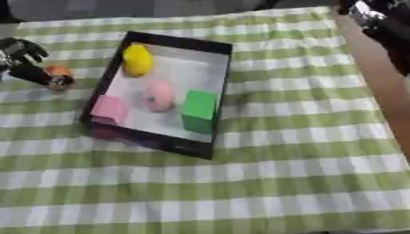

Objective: Pick up objects on the table and place them in the box.

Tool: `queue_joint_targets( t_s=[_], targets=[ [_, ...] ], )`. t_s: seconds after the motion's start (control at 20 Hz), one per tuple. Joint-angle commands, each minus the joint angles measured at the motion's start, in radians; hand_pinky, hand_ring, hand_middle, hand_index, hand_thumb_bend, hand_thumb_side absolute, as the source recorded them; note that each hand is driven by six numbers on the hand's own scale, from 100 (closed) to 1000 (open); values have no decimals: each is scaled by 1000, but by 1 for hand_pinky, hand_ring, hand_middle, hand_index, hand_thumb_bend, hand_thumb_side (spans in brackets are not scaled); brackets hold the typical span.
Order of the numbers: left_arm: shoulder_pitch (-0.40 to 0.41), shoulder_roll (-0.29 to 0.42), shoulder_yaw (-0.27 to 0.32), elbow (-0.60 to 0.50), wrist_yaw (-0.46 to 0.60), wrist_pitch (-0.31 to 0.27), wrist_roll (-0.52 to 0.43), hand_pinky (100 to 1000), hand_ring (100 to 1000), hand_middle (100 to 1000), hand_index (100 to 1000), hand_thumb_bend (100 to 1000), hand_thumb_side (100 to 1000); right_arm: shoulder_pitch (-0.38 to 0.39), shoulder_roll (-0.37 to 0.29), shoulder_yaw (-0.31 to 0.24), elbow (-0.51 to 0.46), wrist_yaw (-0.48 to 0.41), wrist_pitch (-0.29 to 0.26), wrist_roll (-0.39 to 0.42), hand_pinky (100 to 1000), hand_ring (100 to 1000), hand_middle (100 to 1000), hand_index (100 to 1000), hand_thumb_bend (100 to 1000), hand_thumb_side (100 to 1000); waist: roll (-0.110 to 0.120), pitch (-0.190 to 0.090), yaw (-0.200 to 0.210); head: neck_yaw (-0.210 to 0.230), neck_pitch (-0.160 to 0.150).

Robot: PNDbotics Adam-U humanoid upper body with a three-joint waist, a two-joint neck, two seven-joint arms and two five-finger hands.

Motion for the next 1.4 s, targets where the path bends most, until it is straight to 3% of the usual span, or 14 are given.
queue_joint_targets(
  t_s=[0.05,0.45,0.55,0.6,0.75,0.9,1.1,1.25,1.4],
  targets=[
    [-26,13,24,13,-32,1,24,783,764,736,804,592,300,-12,-16,-6,-12,-1,1,1,941,781,687,752,132,446,-14,0,-3,8,-3],
    [-24,-6,48,46,-37,19,76,766,747,711,733,405,251,-13,-12,-5,-11,-2,3,1,942,781,686,753,129,448,-17,2,-6,18,-4],
    [-23,-10,49,52,-33,20,80,762,743,705,718,345,226,-13,-11,-6,-11,-2,3,0,942,781,686,753,128,448,-17,3,-6,18,-4],
    [-22,-11,49,54,-32,20,81,757,737,694,695,264,198,-13,-11,-6,-11,-3,3,-1,942,781,687,753,128,448,-18,3,-6,18,-4],
    [-18,-15,52,34,-27,19,89,747,721,673,662,191,168,-13,-10,-5,-11,-3,3,0,942,782,687,753,128,448,-18,3,-7,19,-3],
    [-18,-2,59,-66,-16,30,116,737,702,647,623,154,141,-11,-12,-7,-11,-3,3,-2,942,782,687,753,127,447,-18,1,-6,18,-3],
    [-33,24,36,-292,-17,37,128,731,687,629,610,151,117,-9,-14,-11,-11,-5,1,-6,942,782,687,753,124,446,-18,-3,-3,12,-3],
    [-53,36,-26,-484,-13,16,81,735,693,634,610,173,100,-10,-15,-14,-12,-9,0,-10,942,782,687,753,121,444,-16,-8,0,10,-3],
    [-70,34,-114,-626,2,-25,-32,733,692,635,613,183,100,-20,-20,-15,-15,-16,-3,-14,942,782,687,753,126,434,-13,-14,-1,9,-3]
  ],
)
